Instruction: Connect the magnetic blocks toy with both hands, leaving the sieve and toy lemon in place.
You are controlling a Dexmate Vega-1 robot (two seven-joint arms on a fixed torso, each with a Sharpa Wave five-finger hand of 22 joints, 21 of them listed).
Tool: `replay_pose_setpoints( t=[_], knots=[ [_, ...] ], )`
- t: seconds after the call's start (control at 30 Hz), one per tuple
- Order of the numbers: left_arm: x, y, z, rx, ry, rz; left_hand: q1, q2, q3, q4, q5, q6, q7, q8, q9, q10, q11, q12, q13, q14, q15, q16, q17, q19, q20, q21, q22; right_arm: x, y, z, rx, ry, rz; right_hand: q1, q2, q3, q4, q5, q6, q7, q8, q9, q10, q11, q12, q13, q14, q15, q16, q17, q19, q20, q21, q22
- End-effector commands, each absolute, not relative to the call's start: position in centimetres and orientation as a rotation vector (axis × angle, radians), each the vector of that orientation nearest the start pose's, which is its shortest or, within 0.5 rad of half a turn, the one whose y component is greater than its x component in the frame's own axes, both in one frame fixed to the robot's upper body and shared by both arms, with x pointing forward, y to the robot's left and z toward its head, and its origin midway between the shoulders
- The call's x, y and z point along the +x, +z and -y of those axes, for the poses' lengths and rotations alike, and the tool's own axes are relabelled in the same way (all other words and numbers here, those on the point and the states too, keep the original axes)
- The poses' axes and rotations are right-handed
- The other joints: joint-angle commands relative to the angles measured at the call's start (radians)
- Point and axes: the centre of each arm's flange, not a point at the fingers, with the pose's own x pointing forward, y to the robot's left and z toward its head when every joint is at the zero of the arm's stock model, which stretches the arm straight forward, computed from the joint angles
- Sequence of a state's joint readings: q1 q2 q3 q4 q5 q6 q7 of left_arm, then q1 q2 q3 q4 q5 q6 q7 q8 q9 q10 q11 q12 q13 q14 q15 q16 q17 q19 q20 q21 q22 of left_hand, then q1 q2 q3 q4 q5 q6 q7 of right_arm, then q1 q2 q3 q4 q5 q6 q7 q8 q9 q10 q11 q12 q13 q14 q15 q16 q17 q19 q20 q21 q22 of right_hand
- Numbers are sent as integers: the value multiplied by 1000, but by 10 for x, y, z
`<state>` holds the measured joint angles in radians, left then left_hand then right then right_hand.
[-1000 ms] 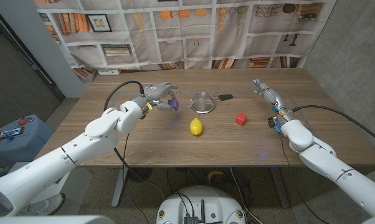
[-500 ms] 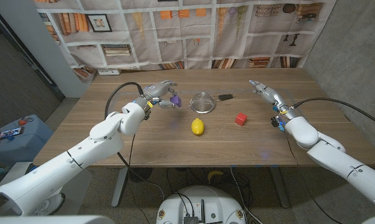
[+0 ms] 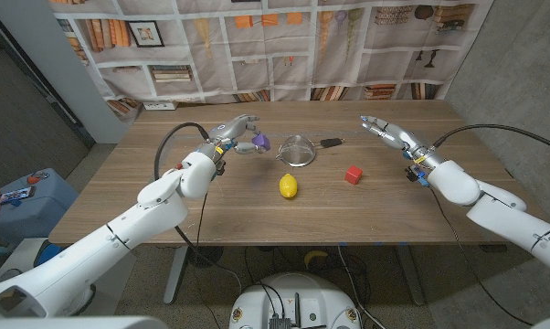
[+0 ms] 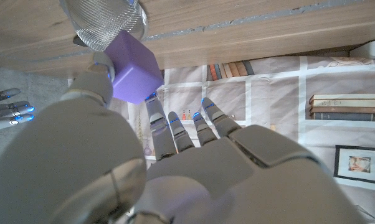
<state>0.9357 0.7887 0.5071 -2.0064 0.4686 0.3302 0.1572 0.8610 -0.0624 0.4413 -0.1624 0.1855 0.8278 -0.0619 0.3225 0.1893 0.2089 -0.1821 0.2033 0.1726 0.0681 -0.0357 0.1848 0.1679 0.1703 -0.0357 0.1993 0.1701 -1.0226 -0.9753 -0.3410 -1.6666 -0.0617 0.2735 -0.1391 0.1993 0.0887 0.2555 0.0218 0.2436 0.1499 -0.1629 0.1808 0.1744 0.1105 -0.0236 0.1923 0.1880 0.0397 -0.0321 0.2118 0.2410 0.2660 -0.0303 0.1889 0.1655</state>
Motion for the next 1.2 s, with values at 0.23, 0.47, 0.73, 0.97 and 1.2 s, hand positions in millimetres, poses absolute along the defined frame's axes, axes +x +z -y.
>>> replay_pose_setpoints(
  t=[0.23, 0.47, 0.73, 0.97, 1.2],
  knots=[
    [552, 17, -204, 923, 124, 699, 13, 24, -3, 2, 8, 103, -29, 2, 2, 7, -1, -4, 2, 9, -45, -4, 2, 7, -14, -4, 3, 552, 19, 336, -1325, 163, 709, 43, -4, 8, -42, -15, -25, -48, -2, 5, -23, -14, -6, 4, -14, 5, -5, -3, 0, 18, -3, 2],
    [551, 16, -202, 883, 127, 706, 11, 28, -7, 2, 9, 95, -30, -8, 2, 3, 2, -8, 2, 0, -46, -7, 2, 3, -9, -6, 3, 549, 26, 337, -1444, 174, 694, 69, -5, 17, -67, -20, -39, -55, 0, 6, -38, -16, -8, 5, -20, 5, -5, -5, -2, 17, -3, 2],
    [552, 14, -200, 821, 112, 701, 9, 30, -9, 2, 10, 97, -32, -12, 2, 3, 4, -9, 2, -3, -45, -8, 2, 1, -7, -7, 3, 545, 28, 337, -1510, 193, 666, 131, -9, 39, -124, -31, -46, -56, 9, 9, -50, -12, -5, 7, -24, 8, -3, -8, -3, 17, -2, 2],
    [556, 14, -198, 777, 84, 701, 7, 33, -12, 2, 11, 95, -32, -18, 3, 1, 4, -10, 2, -8, -43, -9, 2, -4, -3, -8, 4, 541, 32, 335, -1591, 235, 620, 209, -18, 64, -186, -45, -47, -55, 20, 12, -63, -6, -3, 9, -36, 24, -4, -11, -3, 33, -2, 2],
    [560, 16, -195, 720, 82, 718, 5, 35, -14, 3, 11, 95, -33, -22, 3, -1, 6, -11, 2, -11, -39, -9, 2, -10, 3, -10, 4, 537, 43, 333, -1678, 252, 576, 265, -30, 81, -208, -53, -53, -55, 24, 15, -83, -1, -5, 10, -52, 36, -7, -14, -4, 52, -2, 2]
  ],
)
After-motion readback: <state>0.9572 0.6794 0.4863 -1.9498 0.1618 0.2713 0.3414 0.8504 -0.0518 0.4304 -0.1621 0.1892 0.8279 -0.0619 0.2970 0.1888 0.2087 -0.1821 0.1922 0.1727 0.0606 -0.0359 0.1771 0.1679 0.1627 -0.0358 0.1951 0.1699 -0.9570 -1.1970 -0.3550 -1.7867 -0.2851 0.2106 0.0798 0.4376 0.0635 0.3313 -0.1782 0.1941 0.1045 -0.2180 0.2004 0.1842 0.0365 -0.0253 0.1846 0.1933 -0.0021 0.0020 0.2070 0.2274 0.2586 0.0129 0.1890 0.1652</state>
